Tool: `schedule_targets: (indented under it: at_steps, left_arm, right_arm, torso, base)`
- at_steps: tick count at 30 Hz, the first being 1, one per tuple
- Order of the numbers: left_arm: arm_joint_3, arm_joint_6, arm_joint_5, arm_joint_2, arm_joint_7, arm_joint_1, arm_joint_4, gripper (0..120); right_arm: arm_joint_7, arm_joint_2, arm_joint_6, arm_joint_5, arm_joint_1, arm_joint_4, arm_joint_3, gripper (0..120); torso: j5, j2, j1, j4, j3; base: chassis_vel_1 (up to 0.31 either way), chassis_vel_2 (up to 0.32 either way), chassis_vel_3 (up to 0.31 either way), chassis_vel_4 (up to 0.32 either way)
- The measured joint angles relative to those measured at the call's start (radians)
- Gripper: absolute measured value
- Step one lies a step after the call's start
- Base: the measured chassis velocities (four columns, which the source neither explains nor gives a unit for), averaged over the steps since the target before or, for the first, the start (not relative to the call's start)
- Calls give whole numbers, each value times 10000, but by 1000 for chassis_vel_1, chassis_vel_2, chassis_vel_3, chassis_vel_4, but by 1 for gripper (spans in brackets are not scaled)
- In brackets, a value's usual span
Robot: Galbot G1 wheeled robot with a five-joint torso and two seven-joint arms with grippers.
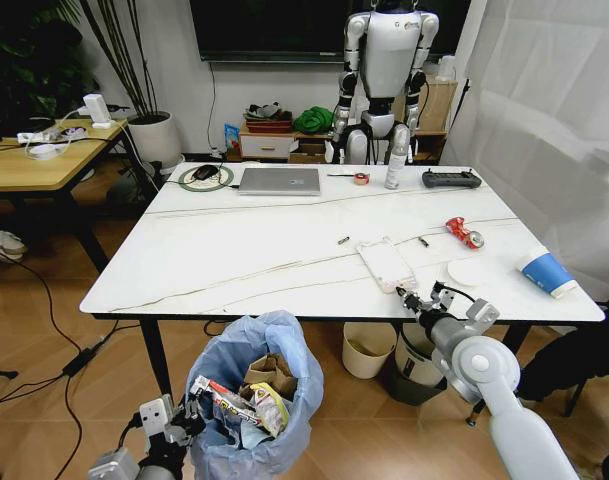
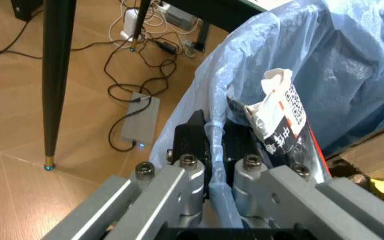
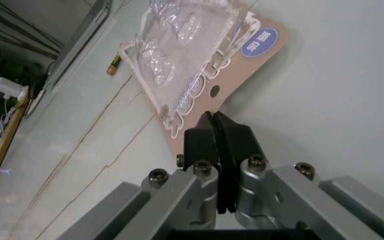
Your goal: Pick up the trash bin and place the trash from the table into it.
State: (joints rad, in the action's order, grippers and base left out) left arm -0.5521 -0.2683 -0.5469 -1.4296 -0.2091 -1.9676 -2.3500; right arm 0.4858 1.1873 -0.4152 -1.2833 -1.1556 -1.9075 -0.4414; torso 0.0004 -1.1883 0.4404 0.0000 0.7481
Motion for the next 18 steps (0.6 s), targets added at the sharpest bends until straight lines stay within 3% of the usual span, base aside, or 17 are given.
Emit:
schedule_targets:
  at_steps: [18]
  left_arm:
    - [12, 20, 11, 30, 6, 2, 9, 0]
  right_arm:
    - [-144, -446, 20, -38, -629, -1198, -327, 0]
  torso:
    - [-4, -1, 0, -2, -3]
  base:
    - [0, 0, 0, 0]
